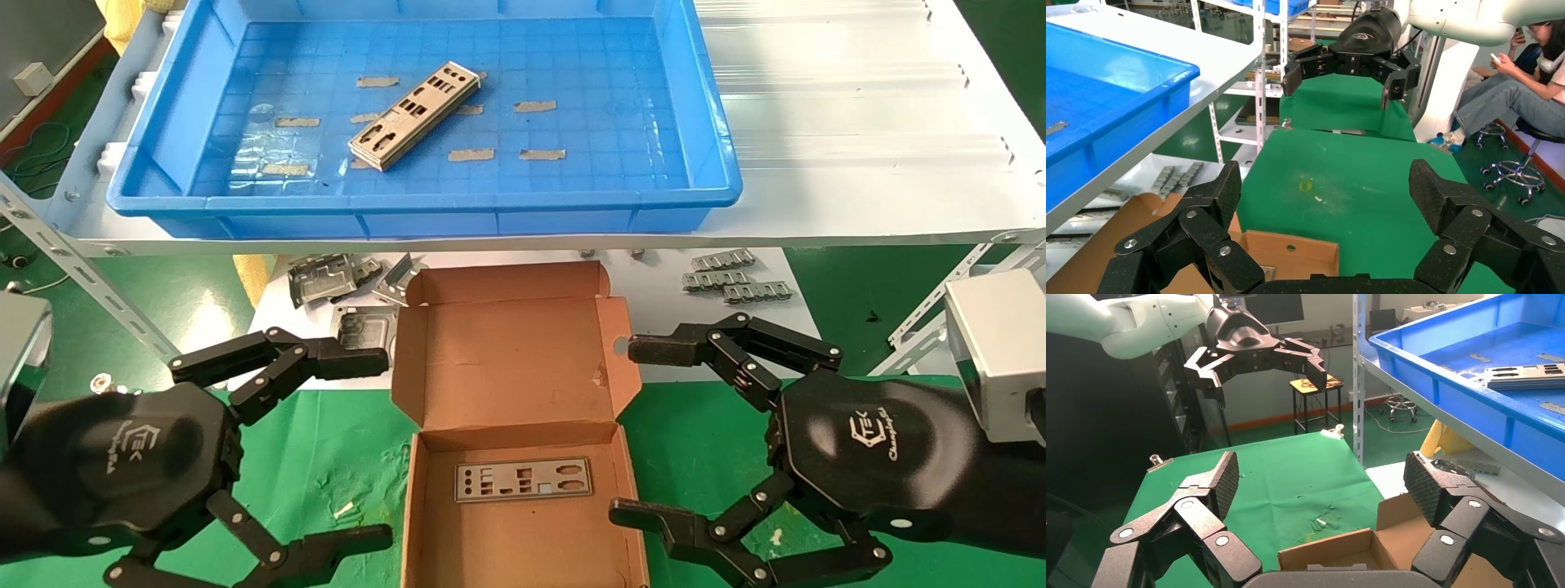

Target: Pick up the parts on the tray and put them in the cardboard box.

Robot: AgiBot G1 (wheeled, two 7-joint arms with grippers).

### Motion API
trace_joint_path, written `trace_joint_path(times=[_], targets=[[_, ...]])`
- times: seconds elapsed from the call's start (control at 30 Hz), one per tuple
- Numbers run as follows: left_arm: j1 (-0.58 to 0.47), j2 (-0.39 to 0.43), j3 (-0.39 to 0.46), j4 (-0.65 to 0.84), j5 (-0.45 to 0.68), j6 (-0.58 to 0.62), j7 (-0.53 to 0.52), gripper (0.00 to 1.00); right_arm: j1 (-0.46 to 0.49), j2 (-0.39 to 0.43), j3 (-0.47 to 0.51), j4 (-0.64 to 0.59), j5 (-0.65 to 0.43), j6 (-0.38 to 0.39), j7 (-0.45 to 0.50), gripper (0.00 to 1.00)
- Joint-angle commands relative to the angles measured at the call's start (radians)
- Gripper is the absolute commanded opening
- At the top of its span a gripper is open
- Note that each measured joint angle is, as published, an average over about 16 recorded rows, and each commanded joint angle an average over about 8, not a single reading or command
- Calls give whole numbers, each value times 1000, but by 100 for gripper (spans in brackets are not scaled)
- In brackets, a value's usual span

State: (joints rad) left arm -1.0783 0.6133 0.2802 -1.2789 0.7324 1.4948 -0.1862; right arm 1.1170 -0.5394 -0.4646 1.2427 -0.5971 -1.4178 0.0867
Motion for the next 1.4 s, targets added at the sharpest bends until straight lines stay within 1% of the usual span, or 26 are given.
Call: trace_joint_path(times=[0.03,0.07,0.3,0.33,1.4], targets=[[0,0,0,0,0,0,0,100,0,0,0,0,0,0,0,100],[0,0,0,0,0,0,0,100,0,0,0,0,0,0,0,97],[0,0,0,0,0,0,0,100,0,0,0,0,0,0,0,10],[0,0,0,0,0,0,0,100,0,0,0,0,0,0,0,0],[0,0,0,0,0,0,0,100,0,0,0,0,0,0,0,0]])
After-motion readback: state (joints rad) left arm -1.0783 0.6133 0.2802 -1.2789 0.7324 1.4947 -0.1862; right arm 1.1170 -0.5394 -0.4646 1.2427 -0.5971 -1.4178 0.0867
